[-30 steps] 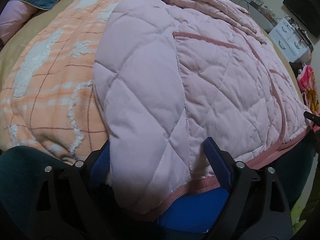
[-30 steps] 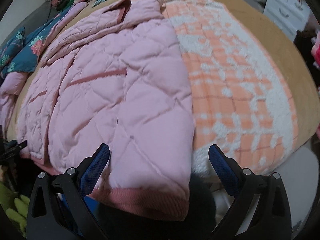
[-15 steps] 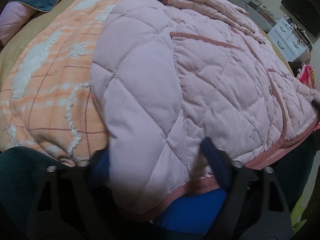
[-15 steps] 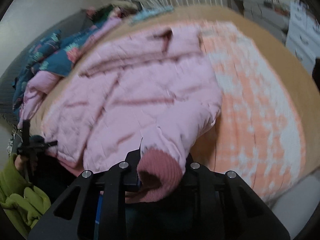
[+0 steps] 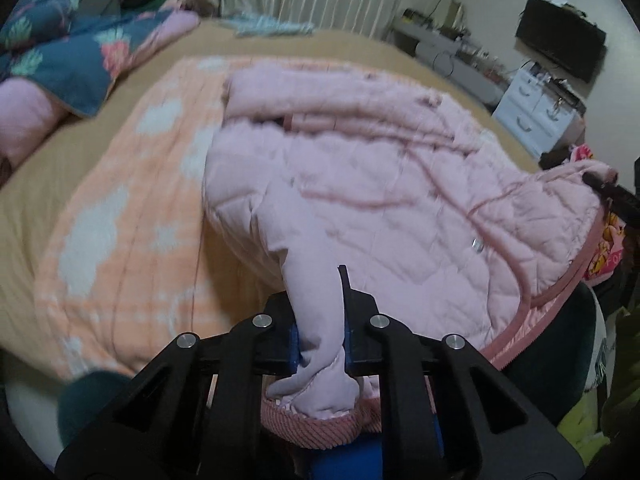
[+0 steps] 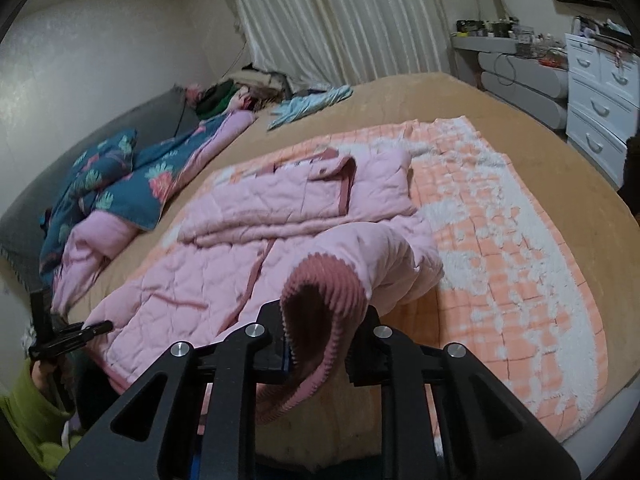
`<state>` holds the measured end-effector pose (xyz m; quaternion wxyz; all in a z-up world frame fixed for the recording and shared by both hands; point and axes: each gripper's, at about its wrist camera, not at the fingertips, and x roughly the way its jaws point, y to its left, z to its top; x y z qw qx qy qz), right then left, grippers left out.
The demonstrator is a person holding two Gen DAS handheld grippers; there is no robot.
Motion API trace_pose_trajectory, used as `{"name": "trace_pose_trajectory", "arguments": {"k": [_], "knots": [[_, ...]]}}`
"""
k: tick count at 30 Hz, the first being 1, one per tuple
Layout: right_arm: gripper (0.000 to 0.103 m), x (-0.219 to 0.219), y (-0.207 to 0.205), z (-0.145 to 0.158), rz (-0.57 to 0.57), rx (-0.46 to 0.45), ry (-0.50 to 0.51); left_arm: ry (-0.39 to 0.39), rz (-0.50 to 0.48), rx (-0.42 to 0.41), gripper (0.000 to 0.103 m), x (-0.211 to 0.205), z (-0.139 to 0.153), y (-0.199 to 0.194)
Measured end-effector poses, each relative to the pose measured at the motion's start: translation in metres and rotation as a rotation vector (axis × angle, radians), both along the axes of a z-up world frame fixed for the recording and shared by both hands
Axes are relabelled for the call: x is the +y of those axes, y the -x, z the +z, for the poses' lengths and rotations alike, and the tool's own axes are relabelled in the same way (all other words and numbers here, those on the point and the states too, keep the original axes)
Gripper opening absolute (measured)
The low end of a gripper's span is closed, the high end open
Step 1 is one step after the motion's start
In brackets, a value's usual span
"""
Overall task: Fold large clothes
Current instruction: 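Lift the hem with both tools and fold it toward the collar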
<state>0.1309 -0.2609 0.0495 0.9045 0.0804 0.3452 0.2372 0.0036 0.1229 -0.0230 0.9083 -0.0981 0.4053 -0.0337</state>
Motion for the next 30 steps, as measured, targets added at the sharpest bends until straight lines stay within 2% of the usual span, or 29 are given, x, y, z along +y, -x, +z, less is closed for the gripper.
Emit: {"name": "trace_pose_trajectory", "arguments": {"k": [10,22,30], "knots": [[0.016,0.000,-0.014,0.015,-0.045,-0.049,-0.042,0.006,0.010,-0.116,0.007,0.003,0.038,-0.027],[0.015,-0.002,-0.034,0.032,-0.088,-0.065,-0.098,0.045,0.041,-0.177,0.007,0.014,0.062,-0.056],[0.015,-0.005,-0.048,0.042,-0.101,-0.058,-0.150,0.045,0.048,-0.200,0.007,0.017,0.076,-0.070]]}}
